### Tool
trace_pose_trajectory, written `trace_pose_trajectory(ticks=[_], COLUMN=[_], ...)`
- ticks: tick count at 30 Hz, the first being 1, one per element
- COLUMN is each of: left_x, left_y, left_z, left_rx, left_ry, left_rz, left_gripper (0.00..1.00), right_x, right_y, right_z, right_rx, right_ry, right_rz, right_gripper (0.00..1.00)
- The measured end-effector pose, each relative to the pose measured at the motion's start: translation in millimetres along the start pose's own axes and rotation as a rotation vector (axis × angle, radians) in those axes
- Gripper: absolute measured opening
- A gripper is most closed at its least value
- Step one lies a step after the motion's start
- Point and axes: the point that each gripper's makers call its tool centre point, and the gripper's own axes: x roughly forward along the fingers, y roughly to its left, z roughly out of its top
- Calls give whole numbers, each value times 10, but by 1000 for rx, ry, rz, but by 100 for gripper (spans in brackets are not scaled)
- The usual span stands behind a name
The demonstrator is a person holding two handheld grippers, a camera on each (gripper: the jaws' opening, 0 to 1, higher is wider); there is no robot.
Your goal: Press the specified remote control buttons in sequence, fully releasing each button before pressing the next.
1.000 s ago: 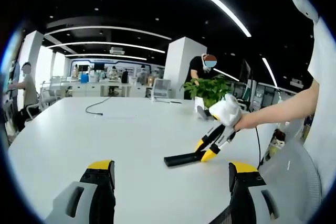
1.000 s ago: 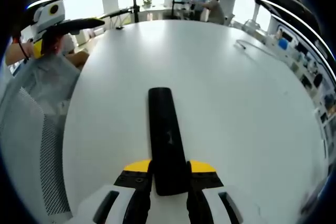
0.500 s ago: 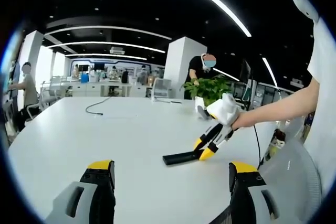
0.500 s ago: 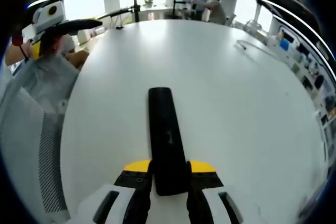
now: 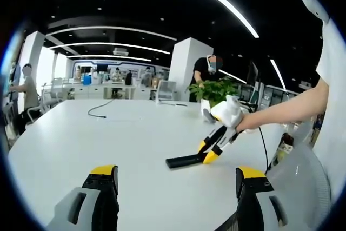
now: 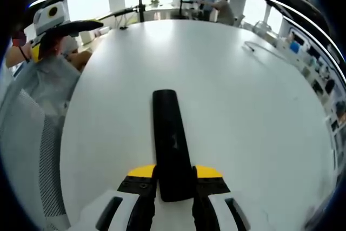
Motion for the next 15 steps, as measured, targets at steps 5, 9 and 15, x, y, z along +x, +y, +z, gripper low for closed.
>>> trace_pose_trajectory(ticks=[5,9,15], left_x=[-6,-11,-10], left_y=[15,23,26], left_z=[12,10,11], left_rx=[-5,-8,-10], left_ry=[-5,-5,-5], left_rz=[7,9,10], left_gripper=[94,94,94], right_x=[4,9,16], right_y=[-30,-51,-86], right_z=[11,22,28], right_rx=[-8,-14,-22], right_ry=[9,18,26], right_rz=[7,10,14], right_gripper=[23,23,23])
